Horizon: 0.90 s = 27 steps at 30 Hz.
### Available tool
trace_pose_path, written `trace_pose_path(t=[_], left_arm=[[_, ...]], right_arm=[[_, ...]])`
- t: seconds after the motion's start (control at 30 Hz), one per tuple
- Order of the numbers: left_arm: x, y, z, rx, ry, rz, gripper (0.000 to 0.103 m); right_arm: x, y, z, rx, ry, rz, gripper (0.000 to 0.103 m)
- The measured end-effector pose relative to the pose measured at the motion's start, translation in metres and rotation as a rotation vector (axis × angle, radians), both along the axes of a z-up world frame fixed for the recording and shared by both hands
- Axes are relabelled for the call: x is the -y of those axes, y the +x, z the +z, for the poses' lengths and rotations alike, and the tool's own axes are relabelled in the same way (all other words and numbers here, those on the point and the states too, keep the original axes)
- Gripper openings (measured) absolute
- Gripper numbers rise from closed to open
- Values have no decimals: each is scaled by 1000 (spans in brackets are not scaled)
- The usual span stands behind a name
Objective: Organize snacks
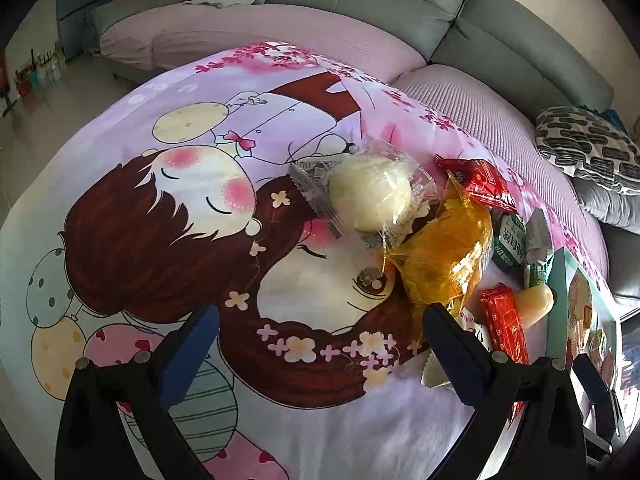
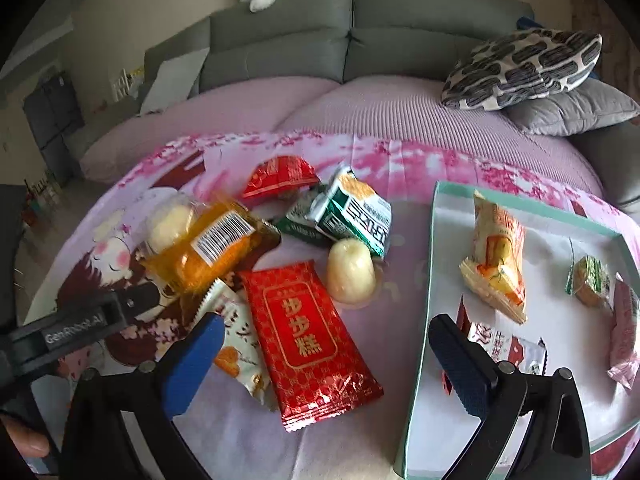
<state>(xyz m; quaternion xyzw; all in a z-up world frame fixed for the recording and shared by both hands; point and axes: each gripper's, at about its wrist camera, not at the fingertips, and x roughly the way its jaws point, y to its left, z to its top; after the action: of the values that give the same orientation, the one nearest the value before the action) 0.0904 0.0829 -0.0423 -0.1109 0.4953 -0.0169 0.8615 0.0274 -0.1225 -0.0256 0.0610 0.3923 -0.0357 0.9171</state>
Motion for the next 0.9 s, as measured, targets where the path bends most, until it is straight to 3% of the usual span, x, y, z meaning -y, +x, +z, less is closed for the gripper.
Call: trace_pose_path(t=[0.3, 0.6, 0.9], left_arm=[[-4, 2, -3, -13, -20, 2, 102], [-3, 2, -5, -21, -30, -1, 102], [-4, 3, -7, -28, -29, 3, 102]], right_arm=[[-15, 8, -8, -14, 45, 72, 90], [-7, 21, -25, -61, 52, 33, 78], [-10, 21, -28, -94, 86, 65, 68]])
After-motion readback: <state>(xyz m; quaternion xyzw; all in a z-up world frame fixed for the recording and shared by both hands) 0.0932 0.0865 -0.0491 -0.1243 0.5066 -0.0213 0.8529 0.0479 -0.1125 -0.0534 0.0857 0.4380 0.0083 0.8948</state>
